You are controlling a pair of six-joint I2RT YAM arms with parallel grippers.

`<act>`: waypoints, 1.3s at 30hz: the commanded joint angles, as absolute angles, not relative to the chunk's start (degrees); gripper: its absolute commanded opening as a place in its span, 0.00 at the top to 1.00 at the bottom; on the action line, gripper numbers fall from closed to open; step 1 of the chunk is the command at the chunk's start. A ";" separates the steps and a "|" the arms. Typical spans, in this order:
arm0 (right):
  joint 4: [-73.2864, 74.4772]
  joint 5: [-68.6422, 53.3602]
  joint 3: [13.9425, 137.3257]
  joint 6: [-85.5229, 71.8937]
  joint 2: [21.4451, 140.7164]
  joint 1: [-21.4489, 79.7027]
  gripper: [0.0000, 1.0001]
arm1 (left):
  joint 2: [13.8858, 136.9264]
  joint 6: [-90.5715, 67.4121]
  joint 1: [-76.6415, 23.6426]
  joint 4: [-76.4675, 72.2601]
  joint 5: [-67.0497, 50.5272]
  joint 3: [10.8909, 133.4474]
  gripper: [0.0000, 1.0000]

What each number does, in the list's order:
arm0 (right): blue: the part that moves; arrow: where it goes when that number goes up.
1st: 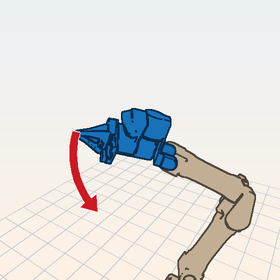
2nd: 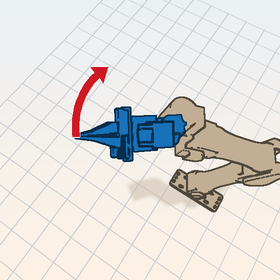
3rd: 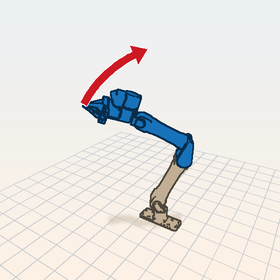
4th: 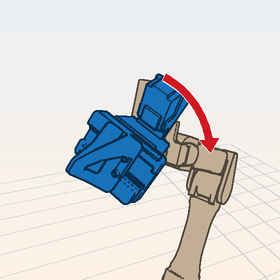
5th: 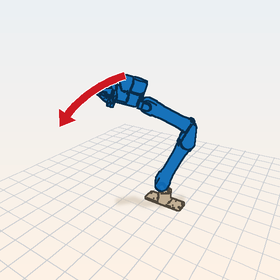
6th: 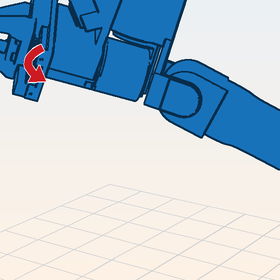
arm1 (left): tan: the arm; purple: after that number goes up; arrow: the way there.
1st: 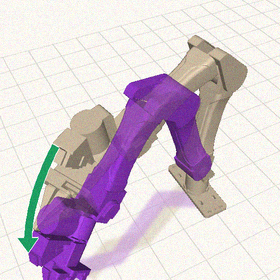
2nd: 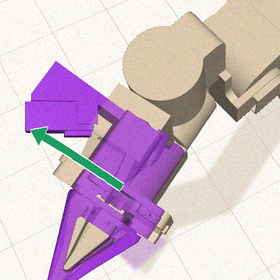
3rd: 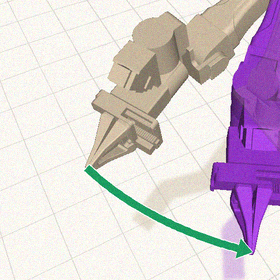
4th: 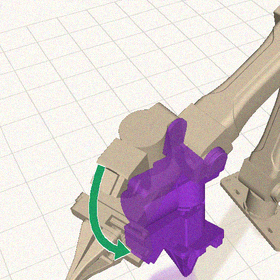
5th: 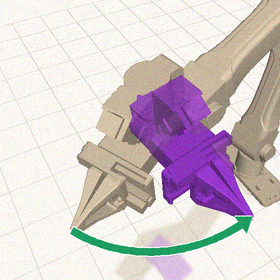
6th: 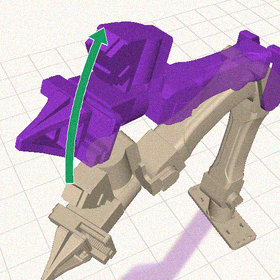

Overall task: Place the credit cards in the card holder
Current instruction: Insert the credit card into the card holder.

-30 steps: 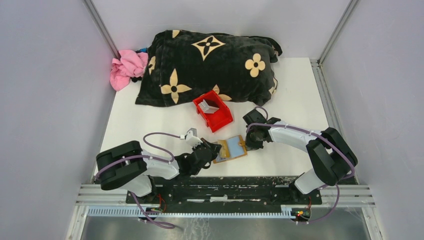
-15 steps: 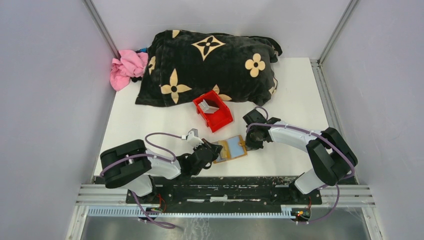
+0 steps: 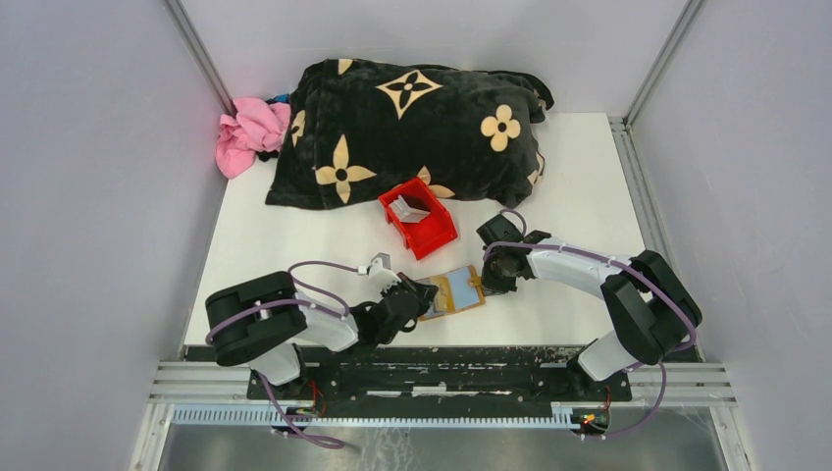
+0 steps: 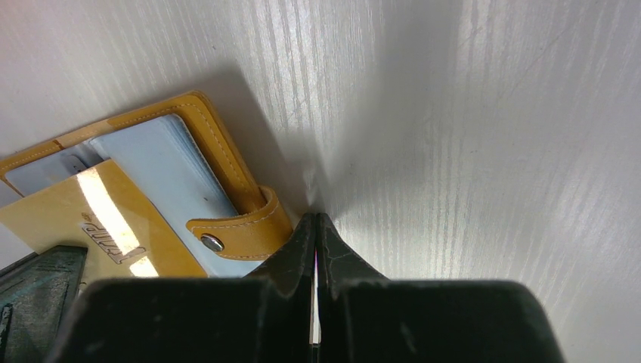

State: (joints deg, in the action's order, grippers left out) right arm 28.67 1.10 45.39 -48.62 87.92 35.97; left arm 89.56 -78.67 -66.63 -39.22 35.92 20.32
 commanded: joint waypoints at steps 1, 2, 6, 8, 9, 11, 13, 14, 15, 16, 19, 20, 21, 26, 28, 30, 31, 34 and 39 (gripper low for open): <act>31.11 2.73 42.28 -48.26 90.17 36.22 0.99 | 90.97 -80.67 -66.69 -41.30 37.57 21.96 0.97; 31.12 2.73 42.20 -48.25 90.22 36.28 0.99 | 91.19 -80.83 -66.72 -41.47 37.61 22.05 0.97; 31.11 2.47 42.08 -48.25 90.31 36.22 0.99 | 91.84 -81.39 -66.70 -42.08 38.10 21.94 0.97; 31.11 2.34 42.10 -48.25 90.36 36.25 0.99 | 92.08 -81.91 -66.65 -42.53 38.73 21.60 0.97; 31.11 2.29 42.10 -48.25 90.54 36.27 0.99 | 92.19 -82.23 -66.70 -42.80 38.98 21.35 0.97; 31.19 2.04 42.10 -48.38 90.76 36.26 0.99 | 92.43 -82.77 -66.75 -43.67 39.53 20.78 0.97; 31.28 2.02 42.06 -48.42 90.87 36.27 0.99 | 92.99 -83.19 -66.71 -44.44 39.82 20.51 0.97; 31.33 2.02 42.02 -48.39 90.94 36.26 0.99 | 93.30 -83.37 -66.67 -44.92 39.86 20.37 0.97; 31.44 2.10 42.02 -48.37 90.91 36.27 0.99 | 93.77 -83.55 -66.70 -45.48 39.90 20.20 0.97; 31.51 2.11 41.91 -48.44 90.96 36.24 0.99 | 94.28 -83.70 -66.69 -46.27 39.96 20.15 0.97; 31.80 2.24 41.92 -48.50 91.04 36.21 0.99 | 95.97 -84.09 -66.65 -48.79 39.88 19.87 0.97; 31.94 2.35 41.92 -48.43 90.99 36.21 0.99 | 96.58 -84.11 -66.70 -49.45 39.82 19.68 0.97; 32.05 2.39 42.00 -48.43 91.01 36.21 0.99 | 97.01 -84.11 -66.71 -50.08 39.86 19.51 0.97; 32.48 2.66 42.10 -48.51 91.41 36.26 0.99 | 99.00 -84.45 -66.71 -52.81 39.86 18.36 0.97; 32.52 2.72 42.11 -48.62 91.60 36.22 0.99 | 99.45 -84.46 -66.78 -52.98 39.69 18.13 0.97; 32.60 2.79 42.18 -48.61 91.73 36.22 0.99 | 99.92 -84.21 -66.79 -53.31 39.29 18.02 0.97; 32.68 2.82 42.31 -48.60 91.76 36.21 0.99 | 100.13 -83.93 -66.74 -53.42 39.05 18.06 0.97; 32.85 3.00 42.36 -48.60 92.00 36.31 0.99 | 100.41 -82.64 -66.96 -52.29 37.98 18.97 0.97; 32.79 3.17 42.36 -48.71 92.25 36.30 0.99 | 99.74 -80.72 -68.10 -45.70 37.12 21.88 0.97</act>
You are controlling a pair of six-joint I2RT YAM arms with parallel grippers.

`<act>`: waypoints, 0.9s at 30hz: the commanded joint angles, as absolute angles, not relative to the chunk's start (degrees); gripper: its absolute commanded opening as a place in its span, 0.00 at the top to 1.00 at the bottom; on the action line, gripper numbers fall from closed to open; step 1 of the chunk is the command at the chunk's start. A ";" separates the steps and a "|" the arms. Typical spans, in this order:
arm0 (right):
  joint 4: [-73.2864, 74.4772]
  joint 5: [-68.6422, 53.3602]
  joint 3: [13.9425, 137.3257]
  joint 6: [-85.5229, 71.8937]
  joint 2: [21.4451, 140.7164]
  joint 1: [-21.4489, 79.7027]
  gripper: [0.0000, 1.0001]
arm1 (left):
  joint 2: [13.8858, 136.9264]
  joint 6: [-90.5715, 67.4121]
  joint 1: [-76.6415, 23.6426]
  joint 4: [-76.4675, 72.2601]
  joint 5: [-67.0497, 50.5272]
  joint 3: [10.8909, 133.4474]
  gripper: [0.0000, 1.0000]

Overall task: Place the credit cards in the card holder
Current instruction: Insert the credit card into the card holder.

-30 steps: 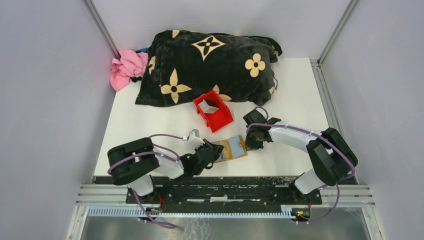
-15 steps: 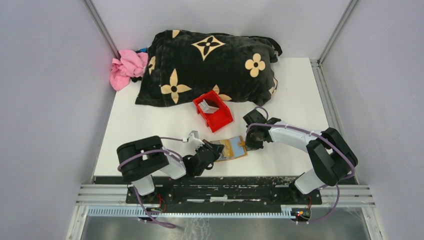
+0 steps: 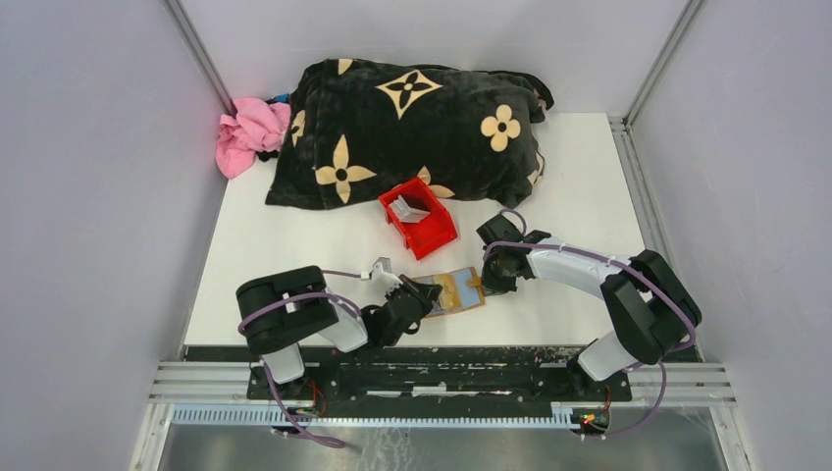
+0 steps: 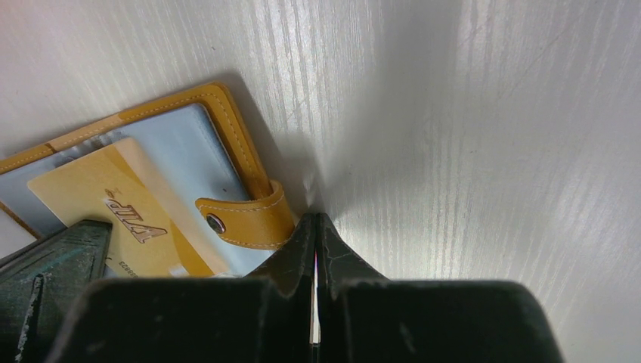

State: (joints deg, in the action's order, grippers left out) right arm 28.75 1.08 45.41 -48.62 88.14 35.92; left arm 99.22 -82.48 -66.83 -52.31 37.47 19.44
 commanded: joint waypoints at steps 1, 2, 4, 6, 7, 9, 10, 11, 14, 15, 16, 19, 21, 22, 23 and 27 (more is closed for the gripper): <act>32.71 3.16 42.36 -48.74 92.23 36.31 0.99 | 99.57 -80.18 -68.38 -44.11 37.05 22.41 0.97; 32.70 3.16 42.46 -48.77 92.20 36.32 0.99 | 99.38 -79.84 -68.70 -43.12 37.01 22.93 0.97; 32.62 3.16 42.66 -48.91 92.28 36.33 0.99 | 98.95 -79.67 -69.34 -40.36 36.99 23.79 0.97; 32.48 3.07 42.80 -49.08 92.37 36.30 0.99 | 99.07 -79.77 -69.51 -38.78 36.75 24.31 0.97; 32.32 2.87 42.80 -49.20 92.46 36.30 0.99 | 99.36 -79.88 -69.52 -38.27 36.50 24.70 0.97; 32.19 2.73 42.73 -49.29 92.51 36.32 0.99 | 100.23 -80.15 -69.68 -37.83 35.90 25.29 0.97; 32.21 2.75 42.72 -49.26 92.50 36.33 0.99 | 100.65 -80.30 -69.74 -37.33 35.68 25.98 0.97; 32.23 2.77 42.72 -49.22 92.41 36.34 0.99 | 101.10 -80.27 -69.78 -36.97 35.46 26.53 0.97; 32.34 2.64 42.71 -49.02 92.27 36.36 0.99 | 102.21 -80.05 -69.80 -34.56 34.75 28.58 0.97; 32.46 2.64 42.79 -48.84 92.26 36.37 0.99 | 102.50 -79.68 -69.79 -33.75 34.38 29.30 0.97; 32.51 2.64 42.88 -48.77 92.15 36.35 0.99 | 102.79 -79.16 -69.84 -32.97 33.96 30.06 0.97; 32.61 2.72 42.82 -48.56 91.76 36.41 0.99 | 103.56 -78.05 -70.01 -30.51 33.23 32.17 0.92; 32.61 2.74 42.80 -48.49 91.54 36.39 0.97 | 103.50 -77.94 -70.23 -28.43 31.78 32.95 0.88; 32.56 2.65 42.76 -48.49 91.49 36.41 0.97 | 103.22 -77.96 -70.35 -27.70 31.74 33.05 0.85; 32.48 2.60 42.72 -48.51 91.31 36.39 0.96 | 102.92 -77.80 -70.39 -26.93 31.61 33.17 0.83; 32.35 2.68 42.91 -48.28 90.88 36.42 0.89 | 100.72 -76.59 -70.39 -18.97 31.66 35.32 0.73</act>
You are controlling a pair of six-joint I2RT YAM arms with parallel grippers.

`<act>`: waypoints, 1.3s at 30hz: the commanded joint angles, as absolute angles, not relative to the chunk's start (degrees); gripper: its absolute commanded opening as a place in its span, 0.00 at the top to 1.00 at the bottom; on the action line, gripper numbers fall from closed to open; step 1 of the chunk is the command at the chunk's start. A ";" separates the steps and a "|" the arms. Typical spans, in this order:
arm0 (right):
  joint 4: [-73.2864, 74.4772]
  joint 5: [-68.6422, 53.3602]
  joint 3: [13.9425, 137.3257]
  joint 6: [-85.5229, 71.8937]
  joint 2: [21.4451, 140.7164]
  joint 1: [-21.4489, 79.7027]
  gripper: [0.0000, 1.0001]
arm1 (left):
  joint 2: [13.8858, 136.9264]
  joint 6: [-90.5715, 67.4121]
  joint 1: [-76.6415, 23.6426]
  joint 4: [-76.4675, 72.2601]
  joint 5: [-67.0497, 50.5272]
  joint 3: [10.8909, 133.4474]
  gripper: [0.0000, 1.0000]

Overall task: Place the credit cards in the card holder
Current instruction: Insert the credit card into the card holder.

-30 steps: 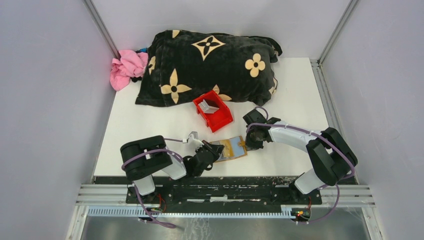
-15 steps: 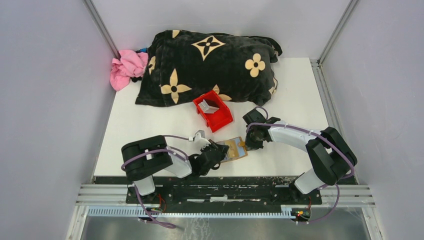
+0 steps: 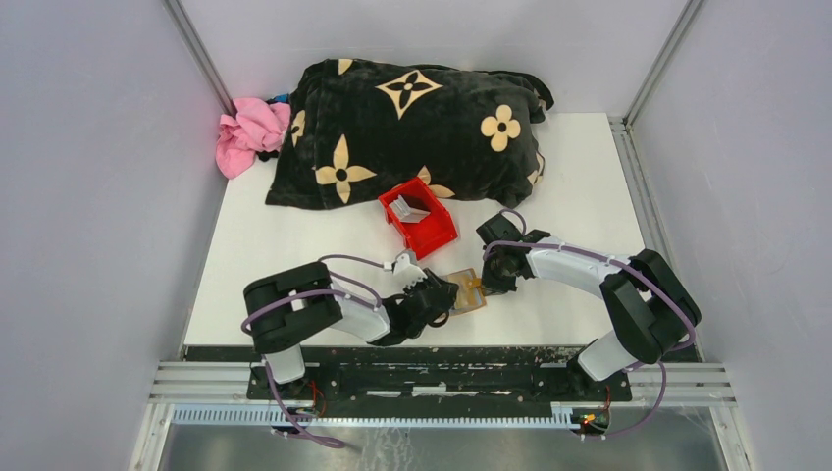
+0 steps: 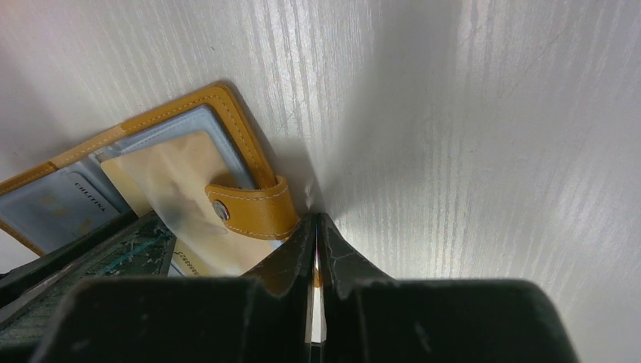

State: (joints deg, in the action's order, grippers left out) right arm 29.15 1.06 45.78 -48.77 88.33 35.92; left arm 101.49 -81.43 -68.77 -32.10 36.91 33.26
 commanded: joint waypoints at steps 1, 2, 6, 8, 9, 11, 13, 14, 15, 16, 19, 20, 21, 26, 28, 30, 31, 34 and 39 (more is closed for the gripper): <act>32.34 2.78 43.01 -48.26 90.71 36.43 0.88 | 99.85 -76.56 -70.41 -16.05 31.95 35.98 0.71; 32.29 2.89 43.10 -48.19 90.53 36.45 0.86 | 98.92 -76.73 -70.40 -12.89 32.44 36.59 0.68; 32.38 3.36 43.90 -48.05 89.51 36.39 0.80 | 94.64 -77.01 -70.40 -3.87 35.92 37.82 0.63; 32.50 3.76 44.36 -47.86 89.05 36.39 0.76 | 92.58 -76.93 -70.40 -1.02 37.09 38.09 0.59; 32.52 3.85 44.61 -47.74 88.96 36.40 0.75 | 91.76 -76.68 -70.40 -0.07 37.47 38.20 0.58; 32.31 3.72 44.84 -47.56 88.86 36.42 0.73 | 90.57 -76.11 -70.40 1.83 38.24 38.75 0.55; 32.17 3.81 44.91 -47.54 88.69 36.48 0.73 | 89.61 -75.39 -70.41 3.49 38.89 39.52 0.52; 32.10 3.90 44.96 -47.44 88.57 36.50 0.72 | 89.30 -75.00 -70.38 4.22 39.24 39.85 0.51; 32.08 4.04 45.02 -47.26 88.50 36.50 0.73 | 88.96 -74.56 -70.42 5.00 39.59 40.16 0.49; 32.08 4.06 45.05 -47.22 88.49 36.59 0.72 | 88.62 -74.26 -70.39 5.49 39.98 40.43 0.48; 32.15 4.33 45.45 -46.83 88.42 36.81 0.73 | 87.49 -73.41 -70.40 5.77 40.86 40.59 0.47; 32.29 4.50 45.58 -46.70 88.31 36.92 0.73 | 87.10 -73.21 -70.40 6.07 41.23 40.68 0.47; 32.45 4.67 45.88 -46.55 88.18 37.17 0.73 | 86.68 -73.07 -70.40 6.28 41.49 40.69 0.47; 34.27 6.41 47.55 -45.70 86.76 38.71 0.73 | 82.78 -73.19 -70.40 6.26 44.06 38.77 0.48; 34.76 6.74 48.12 -45.41 86.49 39.08 0.74 | 81.06 -72.37 -70.39 4.20 44.77 37.30 0.50; 34.97 6.77 48.46 -44.98 86.53 39.36 0.74 | 79.87 -71.51 -70.37 2.48 45.06 36.36 0.52; 34.98 6.77 48.59 -44.92 86.52 39.53 0.74 | 79.54 -71.34 -70.42 2.30 45.13 36.23 0.53; 34.97 6.72 48.98 -44.64 86.63 40.06 0.74 | 79.89 -71.22 -70.38 3.58 45.14 36.68 0.58; 35.20 6.94 49.80 -43.91 87.10 40.64 0.75 | 81.50 -71.12 -70.39 4.96 43.65 37.43 0.70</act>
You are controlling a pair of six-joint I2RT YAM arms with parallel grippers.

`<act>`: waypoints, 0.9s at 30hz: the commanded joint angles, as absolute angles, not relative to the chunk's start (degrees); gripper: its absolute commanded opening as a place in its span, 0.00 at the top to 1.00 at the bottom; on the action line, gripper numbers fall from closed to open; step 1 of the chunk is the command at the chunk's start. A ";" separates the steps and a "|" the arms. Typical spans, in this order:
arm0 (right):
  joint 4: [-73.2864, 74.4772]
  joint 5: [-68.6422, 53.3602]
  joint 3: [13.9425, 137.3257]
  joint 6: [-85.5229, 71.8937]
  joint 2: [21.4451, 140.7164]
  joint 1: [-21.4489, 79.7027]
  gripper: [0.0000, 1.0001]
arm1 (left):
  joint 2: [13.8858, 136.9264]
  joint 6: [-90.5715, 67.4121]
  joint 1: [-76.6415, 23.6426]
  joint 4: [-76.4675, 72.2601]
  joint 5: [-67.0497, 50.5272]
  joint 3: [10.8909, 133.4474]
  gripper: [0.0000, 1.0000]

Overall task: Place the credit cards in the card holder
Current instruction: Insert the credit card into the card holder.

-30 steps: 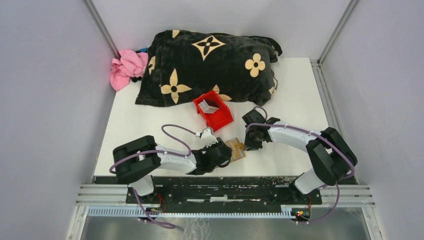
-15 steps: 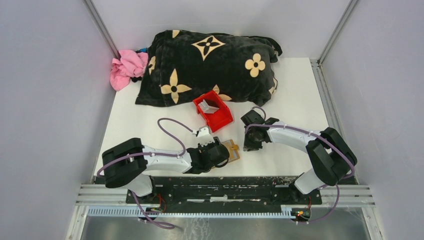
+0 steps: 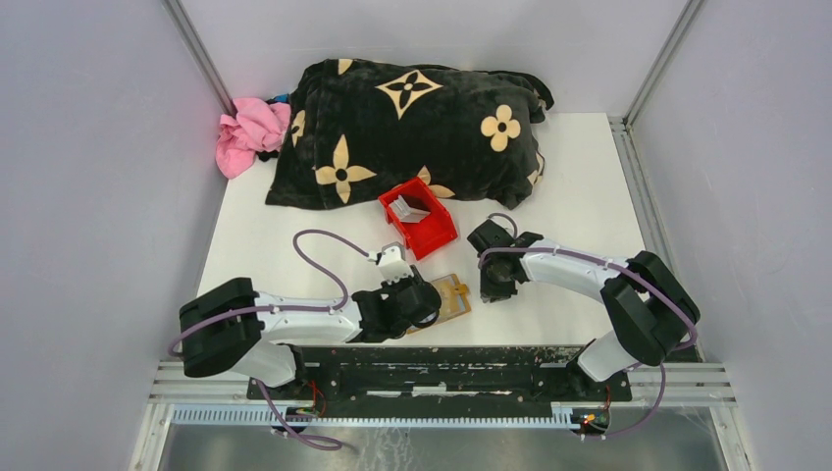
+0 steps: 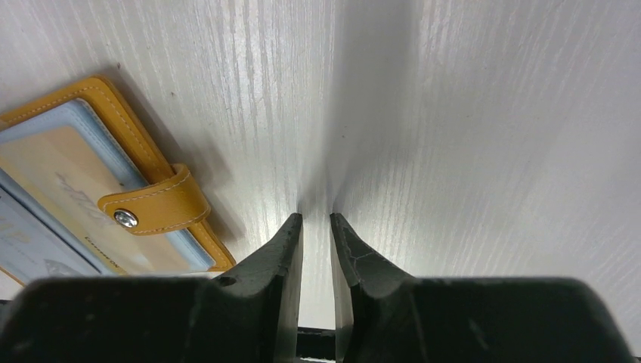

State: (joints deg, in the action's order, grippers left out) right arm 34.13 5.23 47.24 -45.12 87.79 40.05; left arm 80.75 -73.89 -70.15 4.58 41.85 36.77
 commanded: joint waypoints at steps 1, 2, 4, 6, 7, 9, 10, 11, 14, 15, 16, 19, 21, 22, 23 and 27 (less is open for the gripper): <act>35.28 6.94 49.97 -43.75 87.21 40.72 0.75 | 81.82 -71.06 -70.40 5.59 43.38 37.75 0.71; 35.33 6.94 50.17 -43.61 87.25 40.83 0.75 | 82.07 -71.13 -70.40 6.40 43.26 38.12 0.72; 35.29 6.94 50.63 -43.51 87.41 41.05 0.75 | 82.23 -71.60 -70.36 8.39 42.99 38.55 0.78; 35.31 6.94 51.38 -43.35 87.80 41.41 0.76 | 81.91 -72.22 -70.40 9.91 42.70 38.31 0.86; 35.33 6.94 51.71 -43.35 88.02 41.68 0.76 | 81.68 -72.24 -70.39 10.08 42.41 37.89 0.92; 35.27 7.01 52.36 -43.44 88.59 42.19 0.76 | 81.55 -72.08 -70.40 9.95 41.68 37.33 0.97; 35.25 7.07 52.62 -43.44 88.87 42.48 0.76 | 81.63 -71.58 -70.40 9.46 41.23 37.27 0.97; 35.24 7.19 52.79 -43.48 89.28 42.73 0.76 | 81.92 -70.88 -70.39 8.97 40.82 37.33 0.97; 35.24 7.38 53.39 -43.53 89.90 43.18 0.76 | 84.00 -68.11 -70.42 8.15 39.33 38.76 0.97; 35.29 7.38 53.50 -43.57 90.03 43.32 0.76 | 84.79 -66.58 -70.35 7.85 38.71 39.55 0.97; 35.17 7.38 53.57 -43.58 90.23 43.37 0.76 | 85.79 -65.25 -70.39 7.86 38.22 40.41 0.97; 35.08 7.46 53.66 -43.74 90.71 43.66 0.76 | 88.94 -62.60 -70.42 9.22 37.09 43.45 0.97; 34.92 7.47 53.56 -43.83 90.94 43.75 0.76 | 90.63 -61.33 -70.40 10.15 36.41 45.15 0.97; 34.83 7.40 53.53 -43.84 90.93 43.78 0.76 | 91.31 -60.74 -70.44 10.19 36.15 45.67 0.97; 34.73 7.39 53.51 -43.93 91.01 43.81 0.76 | 91.84 -60.46 -70.41 10.21 35.95 46.03 0.97; 34.53 7.30 53.50 -43.96 91.21 43.95 0.76 | 93.15 -59.65 -70.36 10.45 35.64 47.02 0.97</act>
State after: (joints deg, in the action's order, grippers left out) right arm 35.20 6.07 51.42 -44.05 91.00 43.51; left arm 92.20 -63.88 -70.17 9.82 35.51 44.73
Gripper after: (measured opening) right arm 0.243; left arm 0.037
